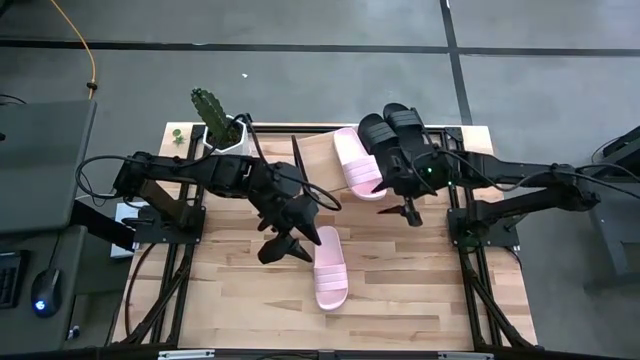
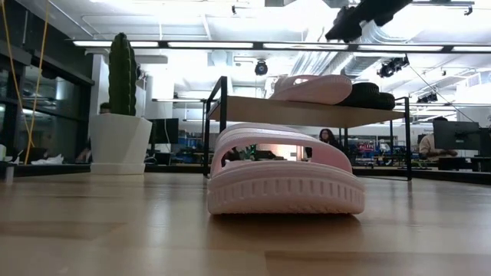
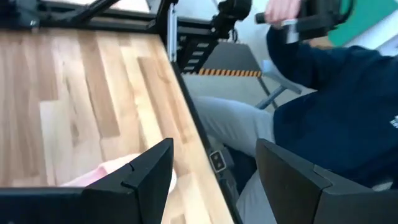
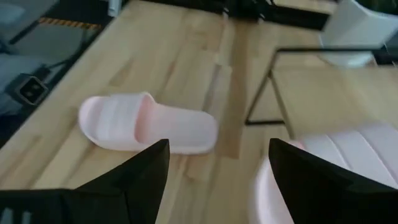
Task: Pick and place slides into the shelf
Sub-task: Put the pink slide on the shelf
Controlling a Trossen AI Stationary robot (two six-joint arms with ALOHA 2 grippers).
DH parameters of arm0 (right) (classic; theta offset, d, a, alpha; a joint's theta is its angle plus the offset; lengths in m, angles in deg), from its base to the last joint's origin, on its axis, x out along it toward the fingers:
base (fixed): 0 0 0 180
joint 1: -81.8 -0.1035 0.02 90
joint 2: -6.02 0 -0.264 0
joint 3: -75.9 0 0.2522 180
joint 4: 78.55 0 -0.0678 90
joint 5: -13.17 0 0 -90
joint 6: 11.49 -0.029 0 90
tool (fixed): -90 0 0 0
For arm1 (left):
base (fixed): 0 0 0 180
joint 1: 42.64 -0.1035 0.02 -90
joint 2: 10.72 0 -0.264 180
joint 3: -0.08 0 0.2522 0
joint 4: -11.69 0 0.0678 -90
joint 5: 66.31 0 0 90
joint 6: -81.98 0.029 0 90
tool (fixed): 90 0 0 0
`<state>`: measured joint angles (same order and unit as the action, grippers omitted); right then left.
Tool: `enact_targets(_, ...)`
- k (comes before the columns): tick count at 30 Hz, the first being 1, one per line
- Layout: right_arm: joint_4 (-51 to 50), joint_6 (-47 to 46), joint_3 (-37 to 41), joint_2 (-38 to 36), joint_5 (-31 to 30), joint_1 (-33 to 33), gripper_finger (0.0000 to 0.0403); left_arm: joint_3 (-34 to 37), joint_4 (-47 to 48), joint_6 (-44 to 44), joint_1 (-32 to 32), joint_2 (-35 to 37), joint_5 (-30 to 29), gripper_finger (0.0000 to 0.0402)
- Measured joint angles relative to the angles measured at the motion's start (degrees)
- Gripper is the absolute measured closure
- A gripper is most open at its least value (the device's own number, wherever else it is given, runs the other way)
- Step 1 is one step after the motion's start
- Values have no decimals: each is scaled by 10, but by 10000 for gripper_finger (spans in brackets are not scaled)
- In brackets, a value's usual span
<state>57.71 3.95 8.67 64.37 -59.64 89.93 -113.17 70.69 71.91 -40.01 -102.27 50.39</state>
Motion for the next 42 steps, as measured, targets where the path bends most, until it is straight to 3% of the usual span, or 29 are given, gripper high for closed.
enact_targets(8, 43, -23, 0, 0, -10, -73, 137, 0, 54, 5, 0, -3, -41, 186)
enact_targets(18, 57, -50, 0, 10, -125, -170, 137, 47, 65, 7, 0, -3, -54, 186)
enact_targets(23, 77, -54, 0, 29, -161, -209, 137, 100, 33, -2, 0, -3, -54, 185)
enact_targets(31, 129, -66, 0, 59, -169, -263, 137, 151, -12, -3, 0, -3, -55, 185)
enact_targets(42, 173, -65, 0, 63, -293, -360, 137, 225, -84, -12, 0, -4, -68, 185)
